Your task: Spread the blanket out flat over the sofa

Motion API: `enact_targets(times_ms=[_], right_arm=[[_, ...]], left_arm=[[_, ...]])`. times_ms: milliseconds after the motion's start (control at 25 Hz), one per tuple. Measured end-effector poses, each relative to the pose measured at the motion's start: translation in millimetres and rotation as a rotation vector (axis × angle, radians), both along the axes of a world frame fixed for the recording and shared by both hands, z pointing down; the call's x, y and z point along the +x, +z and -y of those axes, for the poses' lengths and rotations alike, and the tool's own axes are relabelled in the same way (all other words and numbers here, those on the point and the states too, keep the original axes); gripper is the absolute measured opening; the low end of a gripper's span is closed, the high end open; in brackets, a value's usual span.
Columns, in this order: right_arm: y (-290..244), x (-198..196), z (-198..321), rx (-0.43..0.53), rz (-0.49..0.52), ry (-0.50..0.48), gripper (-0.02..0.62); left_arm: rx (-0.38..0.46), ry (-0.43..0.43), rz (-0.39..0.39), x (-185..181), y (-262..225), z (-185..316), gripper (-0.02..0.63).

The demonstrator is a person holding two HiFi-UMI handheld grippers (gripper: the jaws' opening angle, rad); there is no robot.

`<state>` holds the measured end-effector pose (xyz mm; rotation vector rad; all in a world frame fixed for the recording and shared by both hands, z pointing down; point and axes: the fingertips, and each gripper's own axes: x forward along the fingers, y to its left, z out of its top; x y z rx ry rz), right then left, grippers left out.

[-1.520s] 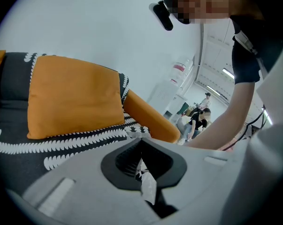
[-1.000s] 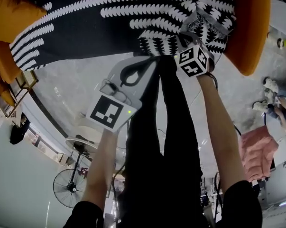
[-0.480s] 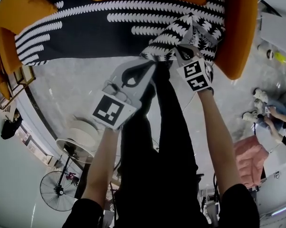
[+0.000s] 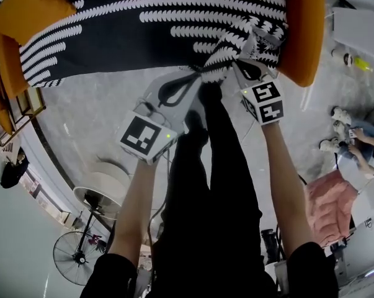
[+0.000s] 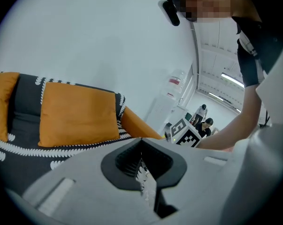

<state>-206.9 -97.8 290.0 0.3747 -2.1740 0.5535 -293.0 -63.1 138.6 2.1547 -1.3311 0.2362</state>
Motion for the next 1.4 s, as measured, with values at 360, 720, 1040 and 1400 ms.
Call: enact_targets(times_ms=[360,720,1040,1400], right_arm=[[-41,58,-45,0.077,0.002,0.147,0.008],[-57,129,-98,0.155,-0.097,0.243,0.008],[-57,191,-126,0.179,-0.183,0.291,0.008],[-34,254,-133,0.147,-0.229,0.313,0.008]], left_arm=[[0.084,0.055,0.014,30,-35,-77,0.011],[0.104,0.098,0.006,68,-69,-163,0.011],[0.102,0.174,-0.014,114,-80,-203,0.011],[0.096,0.203,-0.032,164,-67,-189,0.011]])
